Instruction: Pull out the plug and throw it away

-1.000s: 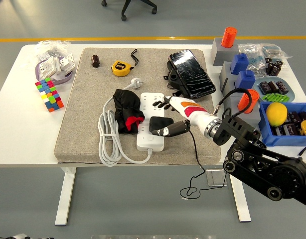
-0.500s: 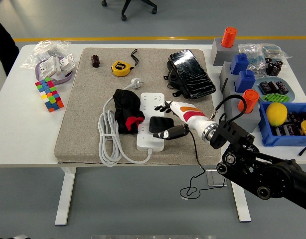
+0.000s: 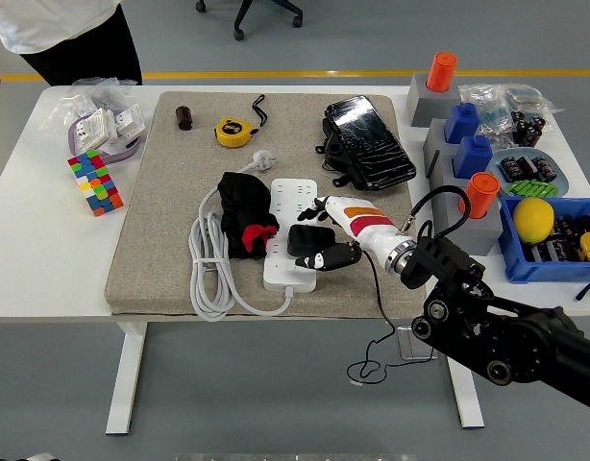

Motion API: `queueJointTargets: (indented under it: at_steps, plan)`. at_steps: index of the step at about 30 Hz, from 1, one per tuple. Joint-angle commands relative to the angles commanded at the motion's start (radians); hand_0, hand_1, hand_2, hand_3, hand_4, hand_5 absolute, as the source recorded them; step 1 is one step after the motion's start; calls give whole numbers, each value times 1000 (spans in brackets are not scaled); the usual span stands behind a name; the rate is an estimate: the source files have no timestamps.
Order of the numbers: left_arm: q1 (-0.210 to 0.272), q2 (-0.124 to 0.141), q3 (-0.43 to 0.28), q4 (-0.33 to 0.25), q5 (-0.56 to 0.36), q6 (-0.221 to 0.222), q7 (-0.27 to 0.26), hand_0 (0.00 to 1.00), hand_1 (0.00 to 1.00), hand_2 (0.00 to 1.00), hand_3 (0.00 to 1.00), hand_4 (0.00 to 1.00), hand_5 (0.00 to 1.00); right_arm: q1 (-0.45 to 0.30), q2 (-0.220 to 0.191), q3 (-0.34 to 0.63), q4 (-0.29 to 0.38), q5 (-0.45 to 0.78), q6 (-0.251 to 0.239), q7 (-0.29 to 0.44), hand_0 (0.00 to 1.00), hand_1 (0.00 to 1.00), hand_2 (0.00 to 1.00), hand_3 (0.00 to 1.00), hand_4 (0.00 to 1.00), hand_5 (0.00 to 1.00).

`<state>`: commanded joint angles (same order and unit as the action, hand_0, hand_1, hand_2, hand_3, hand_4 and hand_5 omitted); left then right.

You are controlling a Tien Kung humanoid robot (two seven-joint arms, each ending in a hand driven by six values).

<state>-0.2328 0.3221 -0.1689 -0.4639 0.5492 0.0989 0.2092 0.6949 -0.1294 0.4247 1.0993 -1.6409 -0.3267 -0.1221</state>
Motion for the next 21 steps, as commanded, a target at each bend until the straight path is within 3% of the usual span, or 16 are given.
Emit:
queueJointTargets:
  at_steps: [3,4,9,10,21]
  plan:
    - [1,-1,0,0,0,0,0,549,688,716,723,941,538,-3,1,2,-3,1,-17,7,577,644,656,617,998,282]
    - [1,-1,0,0,0,0,0,548,688,717,724,941,536,-4,2,2,-4,-1,-23,8,516,611,602,552,998,218]
    - [0,-2,3,0,0,-1,0,548,688,717,724,941,536,-1,5,2,-14,-9,-31,7,516,611,602,552,998,218]
    - [-1,-1,3,0,1,0,0,550,688,717,724,941,537,0,6,1,-15,-11,-30,5,502,583,559,527,998,127]
    - [-1,-1,5,-1,2,0,0,549,688,717,724,941,538,10,19,-18,-54,-17,-32,4,493,571,553,527,998,114]
